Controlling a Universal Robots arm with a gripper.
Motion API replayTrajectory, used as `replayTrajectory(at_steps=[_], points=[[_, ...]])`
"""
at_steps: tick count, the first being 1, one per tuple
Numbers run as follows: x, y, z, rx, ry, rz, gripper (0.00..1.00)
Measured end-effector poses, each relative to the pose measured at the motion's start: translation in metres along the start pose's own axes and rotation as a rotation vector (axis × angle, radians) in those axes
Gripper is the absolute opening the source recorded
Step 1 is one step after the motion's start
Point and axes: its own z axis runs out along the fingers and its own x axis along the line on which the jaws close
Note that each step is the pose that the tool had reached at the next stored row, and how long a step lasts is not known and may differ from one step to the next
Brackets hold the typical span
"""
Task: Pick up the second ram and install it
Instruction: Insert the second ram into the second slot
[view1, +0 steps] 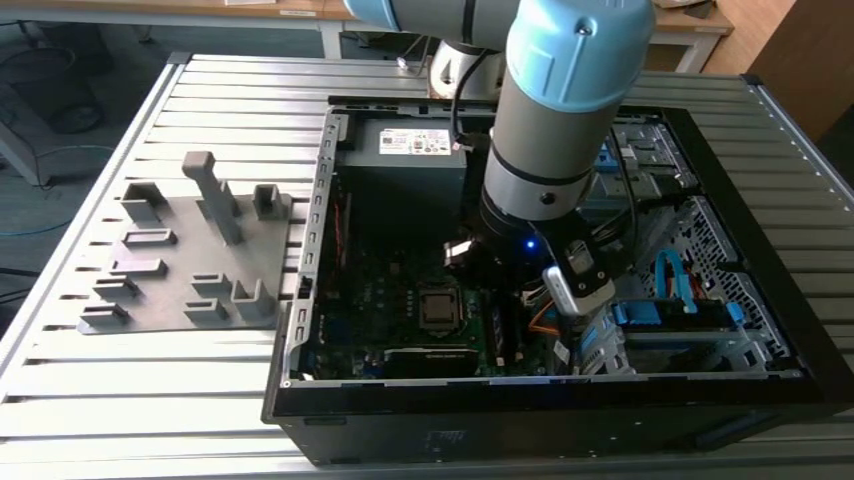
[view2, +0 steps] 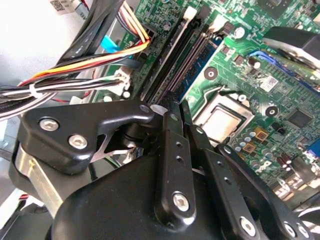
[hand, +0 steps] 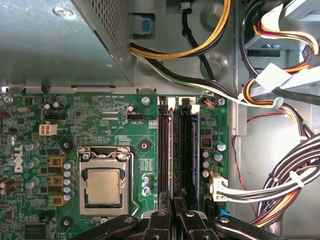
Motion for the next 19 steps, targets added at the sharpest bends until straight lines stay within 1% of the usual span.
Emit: replayTrajectory(at_steps=[8,14,17,19], points=[[-0.0012,0.0008,0.0015,-0.0002,0.0003,-0.006,0.14],[-0.0003,0.0008,0.004,0.0002,0.0003,-0.006,0.14],[-0.0002,0.0006,0.0043,0.0031,0.0003,-0.006,0.14],[-0.0001,-0.0002,0.0043,0.0087,0.0001,-0.006,0.14]])
